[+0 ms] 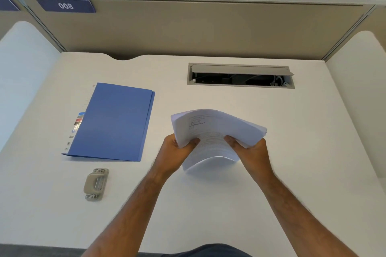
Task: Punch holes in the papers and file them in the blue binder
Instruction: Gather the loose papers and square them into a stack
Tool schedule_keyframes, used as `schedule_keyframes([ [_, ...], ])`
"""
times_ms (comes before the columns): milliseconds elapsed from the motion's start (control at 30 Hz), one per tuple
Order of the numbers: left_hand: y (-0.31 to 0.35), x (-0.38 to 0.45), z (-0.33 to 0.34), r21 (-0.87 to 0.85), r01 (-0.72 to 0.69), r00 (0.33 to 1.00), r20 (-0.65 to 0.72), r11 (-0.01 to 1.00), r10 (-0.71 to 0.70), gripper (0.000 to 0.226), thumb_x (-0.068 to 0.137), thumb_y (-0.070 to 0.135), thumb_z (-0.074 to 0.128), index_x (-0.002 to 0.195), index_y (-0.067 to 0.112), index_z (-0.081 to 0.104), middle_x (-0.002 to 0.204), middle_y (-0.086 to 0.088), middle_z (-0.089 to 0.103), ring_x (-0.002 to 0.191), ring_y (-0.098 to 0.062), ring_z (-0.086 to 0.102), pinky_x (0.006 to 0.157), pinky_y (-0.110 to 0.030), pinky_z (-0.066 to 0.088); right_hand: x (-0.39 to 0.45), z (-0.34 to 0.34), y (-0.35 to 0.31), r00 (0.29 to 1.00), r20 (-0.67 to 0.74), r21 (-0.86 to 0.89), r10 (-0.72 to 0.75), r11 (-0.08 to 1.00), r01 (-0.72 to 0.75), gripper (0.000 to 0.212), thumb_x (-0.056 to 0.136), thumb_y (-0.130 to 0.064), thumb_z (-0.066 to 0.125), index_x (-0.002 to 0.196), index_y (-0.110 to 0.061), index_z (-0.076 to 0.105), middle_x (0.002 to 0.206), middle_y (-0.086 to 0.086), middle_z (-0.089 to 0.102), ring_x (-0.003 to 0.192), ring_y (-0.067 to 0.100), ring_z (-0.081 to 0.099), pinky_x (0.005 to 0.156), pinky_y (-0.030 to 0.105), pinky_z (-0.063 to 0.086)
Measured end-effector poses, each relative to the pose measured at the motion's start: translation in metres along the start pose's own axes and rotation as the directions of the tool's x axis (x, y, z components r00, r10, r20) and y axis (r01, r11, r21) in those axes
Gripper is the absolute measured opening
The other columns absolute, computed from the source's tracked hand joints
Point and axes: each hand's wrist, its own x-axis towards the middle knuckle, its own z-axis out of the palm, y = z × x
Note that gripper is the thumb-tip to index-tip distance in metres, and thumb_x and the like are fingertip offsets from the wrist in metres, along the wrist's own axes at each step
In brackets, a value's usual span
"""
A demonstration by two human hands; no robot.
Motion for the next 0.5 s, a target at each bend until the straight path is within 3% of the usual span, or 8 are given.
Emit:
schedule_keyframes([
  [100,0.003,0.0,0.0,-0.005,-0.032,0.999,-0.013,0.999,0.032,0.028,0.096,0.033,0.076,0.113,0.055,0.07,0.107,0.02,0.076,0.102,-0.002,0.071,0.082,-0.028,0.064,-0.001,-0.001,-0.003,0.999,-0.014,-0.013,-0.032,0.999,0.032,0.044,0.086,-0.018,0.088,0.114,-0.043,0.066,0.104,-0.031,0.076,0.101,-0.004,0.072,0.084,0.014,0.058],
  [200,0.001,-0.001,0.002,-0.012,-0.012,1.0,-0.01,1.0,0.012,0.033,0.095,0.036,0.077,0.11,0.063,0.068,0.109,0.019,0.075,0.104,-0.003,0.07,0.086,-0.031,0.064,-0.003,-0.001,0.002,1.0,-0.009,-0.013,-0.014,1.0,0.014,0.041,0.086,-0.021,0.088,0.113,-0.044,0.066,0.105,-0.029,0.076,0.102,-0.003,0.072,0.085,0.018,0.059],
  [367,-0.006,-0.002,0.003,-0.028,0.022,0.999,-0.031,0.999,-0.022,0.031,0.094,0.032,0.079,0.122,0.042,0.071,0.109,0.014,0.077,0.106,-0.012,0.072,0.086,-0.029,0.064,-0.007,0.001,0.013,0.999,0.009,-0.002,0.046,0.999,-0.046,0.036,0.088,-0.025,0.086,0.115,-0.04,0.067,0.104,-0.026,0.077,0.101,0.0,0.073,0.079,0.015,0.058],
  [500,-0.004,-0.002,0.004,-0.037,0.028,0.999,-0.045,0.999,-0.03,0.028,0.094,0.03,0.079,0.119,0.039,0.073,0.107,0.02,0.078,0.101,-0.003,0.072,0.079,-0.02,0.06,-0.007,0.0,0.013,0.998,0.008,-0.004,0.058,0.998,-0.058,0.035,0.089,-0.024,0.085,0.118,-0.033,0.069,0.102,-0.027,0.078,0.098,-0.005,0.073,0.077,0.011,0.056],
])
